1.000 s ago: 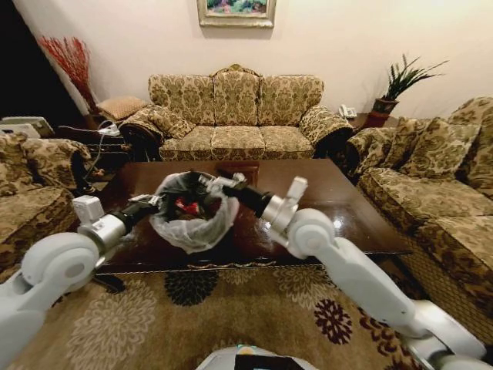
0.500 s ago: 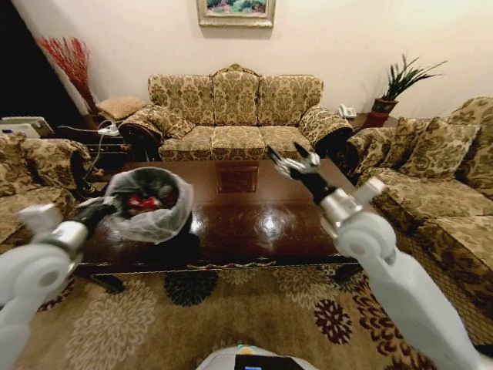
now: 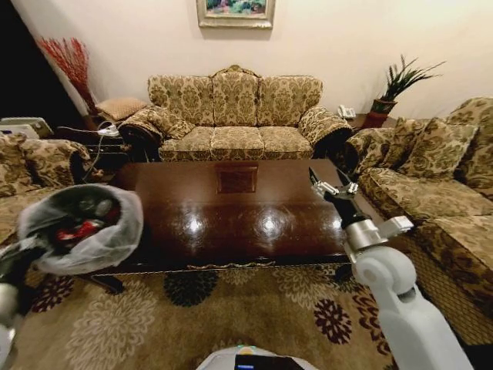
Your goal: Move to the front of the table and place the trash on the table into the trash bin.
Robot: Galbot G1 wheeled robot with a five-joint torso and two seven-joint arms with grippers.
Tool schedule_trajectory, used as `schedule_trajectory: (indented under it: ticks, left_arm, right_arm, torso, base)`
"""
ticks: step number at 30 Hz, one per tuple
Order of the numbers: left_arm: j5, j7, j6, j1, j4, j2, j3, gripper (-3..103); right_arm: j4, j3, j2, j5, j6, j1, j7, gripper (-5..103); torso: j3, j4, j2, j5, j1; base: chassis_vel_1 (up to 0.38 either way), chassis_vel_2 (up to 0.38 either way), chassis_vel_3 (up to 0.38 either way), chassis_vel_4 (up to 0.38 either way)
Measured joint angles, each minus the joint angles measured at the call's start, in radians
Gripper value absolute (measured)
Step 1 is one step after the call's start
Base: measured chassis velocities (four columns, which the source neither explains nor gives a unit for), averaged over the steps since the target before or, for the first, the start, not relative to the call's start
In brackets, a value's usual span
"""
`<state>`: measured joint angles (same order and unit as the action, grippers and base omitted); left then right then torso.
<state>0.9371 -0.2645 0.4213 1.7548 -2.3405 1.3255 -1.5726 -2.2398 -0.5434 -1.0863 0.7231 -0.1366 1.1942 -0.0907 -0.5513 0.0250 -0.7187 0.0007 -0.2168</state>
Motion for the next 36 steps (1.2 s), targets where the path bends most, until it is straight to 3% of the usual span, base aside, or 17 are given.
schedule_trajectory:
  ticks: [4, 7, 10, 14, 17, 18, 20, 22, 24, 25, 26, 28, 33, 36]
  left_arm:
    - [-0.007, 0.007, -0.026, 0.001, 0.058, 0.024, -0.061, 3]
    - [-0.039, -0.002, -0.086, -0.010, 0.173, 0.051, -0.104, 3]
    - [-0.042, -0.007, -0.096, -0.015, 0.202, 0.059, -0.107, 3]
    - [-0.054, -0.028, -0.157, -0.025, 0.327, 0.096, -0.104, 3]
    - [-0.091, -0.030, -0.227, -0.031, 0.462, 0.098, -0.054, 3]
    - [-0.091, -0.030, -0.227, -0.031, 0.462, 0.098, -0.054, 3]
    - [-0.148, -0.026, -0.290, -0.049, 0.612, 0.078, 0.000, 3]
    - [-0.157, -0.024, -0.304, -0.056, 0.662, 0.070, 0.021, 3]
    - [-0.184, -0.026, -0.340, -0.090, 0.829, 0.047, 0.093, 3]
    - [-0.184, -0.026, -0.340, -0.090, 0.829, 0.047, 0.093, 3]
    - [-0.201, -0.025, -0.365, -0.105, 0.906, 0.036, 0.124, 3]
    - [-0.224, -0.012, -0.394, -0.133, 1.032, 0.016, 0.167, 3]
    - [-0.227, 0.010, -0.421, -0.191, 1.195, -0.012, 0.211, 3]
    - [-0.179, 0.065, -0.453, -0.238, 1.305, -0.031, 0.243, 3]
  right_arm:
    - [0.001, 0.002, -0.015, -0.014, 0.004, 0.018, 0.002, 100]
    - [0.005, 0.003, -0.027, -0.027, 0.015, 0.048, 0.003, 100]
    - [0.006, 0.003, -0.029, -0.030, 0.016, 0.055, 0.003, 100]
    - [0.014, 0.011, -0.039, -0.042, 0.018, 0.073, 0.005, 100]
    - [0.025, 0.021, -0.041, -0.052, 0.018, 0.079, 0.006, 100]
    - [0.025, 0.021, -0.041, -0.052, 0.018, 0.079, 0.006, 100]
    - [0.029, 0.027, -0.042, -0.058, 0.018, 0.085, 0.006, 100]
    - [0.029, 0.028, -0.042, -0.059, 0.018, 0.087, 0.006, 100]
    - [0.030, 0.029, -0.039, -0.061, 0.018, 0.095, 0.006, 100]
    - [0.030, 0.029, -0.039, -0.061, 0.018, 0.095, 0.006, 100]
    - [0.029, 0.027, -0.036, -0.060, 0.018, 0.100, 0.006, 100]
    - [0.027, 0.021, -0.031, -0.055, 0.017, 0.109, 0.006, 100]
    - [0.022, 0.013, -0.030, -0.053, 0.017, 0.128, 0.006, 100]
    - [0.019, 0.011, -0.030, -0.053, 0.017, 0.141, 0.006, 100]
  torso:
    - [0.000, -0.0002, 0.000, -0.0011, 0.000]
    - [0.000, -0.0003, 0.000, -0.0003, 0.000]
    - [0.000, -0.0003, 0.000, -0.0008, 0.000]
    - [0.000, -0.0002, 0.000, -0.0008, 0.000]
    - [0.000, -0.0002, 0.000, -0.0004, 0.000]
    - [0.000, -0.0002, 0.000, -0.0004, 0.000]
    - [0.000, -0.0004, 0.000, -0.0008, 0.000]
    - [0.000, -0.0003, 0.000, -0.0006, 0.000]
    - [0.000, -0.0001, 0.000, -0.0018, 0.000]
    - [0.000, -0.0001, 0.000, -0.0018, 0.000]
    - [0.000, -0.0005, 0.000, -0.0020, 0.000]
    - [0.000, -0.0001, 0.000, 0.0001, 0.000]
    - [0.000, -0.0003, 0.000, -0.0011, 0.000]
    - [0.000, -0.0002, 0.000, -0.0001, 0.000]
  base:
    - [0.000, 0.000, 0.000, 0.000]
    - [0.000, 0.000, 0.000, 0.000]
    - [0.000, 0.000, 0.000, 0.000]
    - [0.000, 0.000, 0.000, 0.000]
    - [0.000, 0.000, 0.000, 0.000]
    - [0.000, 0.000, 0.000, 0.000]
    - [0.000, 0.000, 0.000, 0.000]
    - [0.000, 0.000, 0.000, 0.000]
    - [0.000, 0.000, 0.000, 0.000]
    - [0.000, 0.000, 0.000, 0.000]
    - [0.000, 0.000, 0.000, 0.000]
    - [0.000, 0.000, 0.000, 0.000]
    - [0.000, 0.000, 0.000, 0.000]
    - [0.000, 0.000, 0.000, 0.000]
